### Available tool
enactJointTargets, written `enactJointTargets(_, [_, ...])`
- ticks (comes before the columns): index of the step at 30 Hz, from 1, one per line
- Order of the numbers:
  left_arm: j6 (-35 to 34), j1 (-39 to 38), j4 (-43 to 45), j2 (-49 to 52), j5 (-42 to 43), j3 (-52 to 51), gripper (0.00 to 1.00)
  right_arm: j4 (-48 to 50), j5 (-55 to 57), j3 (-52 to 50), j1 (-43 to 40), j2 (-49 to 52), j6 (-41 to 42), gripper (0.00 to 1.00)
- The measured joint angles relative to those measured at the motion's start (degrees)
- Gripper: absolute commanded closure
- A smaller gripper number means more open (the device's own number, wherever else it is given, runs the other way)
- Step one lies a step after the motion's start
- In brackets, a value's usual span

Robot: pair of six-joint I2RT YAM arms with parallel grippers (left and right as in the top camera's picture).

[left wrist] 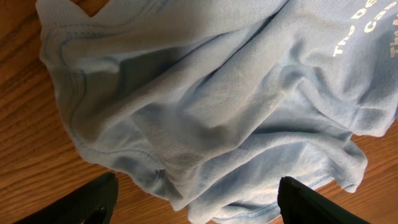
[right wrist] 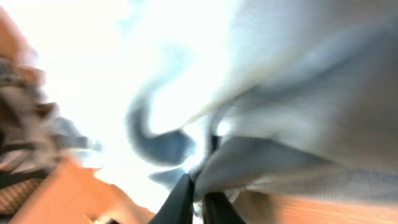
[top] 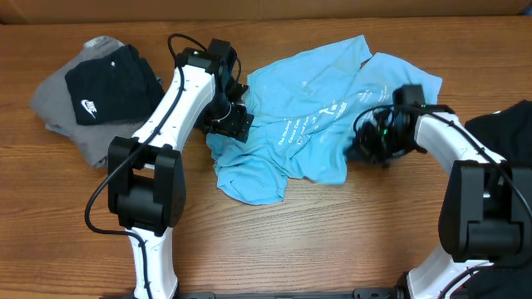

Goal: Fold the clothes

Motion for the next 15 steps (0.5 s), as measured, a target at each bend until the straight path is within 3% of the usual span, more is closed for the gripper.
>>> enactJointTargets(1, [0.0, 0.0, 0.0, 0.0, 0.0, 0.0, 0.15, 2.7, -1.9, 1.0, 0.0, 0.0, 0.6, 0.4])
enactJointTargets(5, [0.0, 0.0, 0.0, 0.0, 0.0, 0.0, 0.15, 9.0, -6.0, 3.4, 0.0, 0.0, 1.1, 0.46])
enactJointTargets(8, [0.0, 0.0, -0.3, 0.0, 0.0, 0.0, 0.15, 4.3, -3.9, 3.6, 0.0, 0.0, 1.6, 0.47])
enactJointTargets(15, [0.0, 0.0, -0.4, 0.0, 0.0, 0.0, 0.15, -7.1, 12.9, 3.6, 0.0, 0.0, 2.0, 0.47])
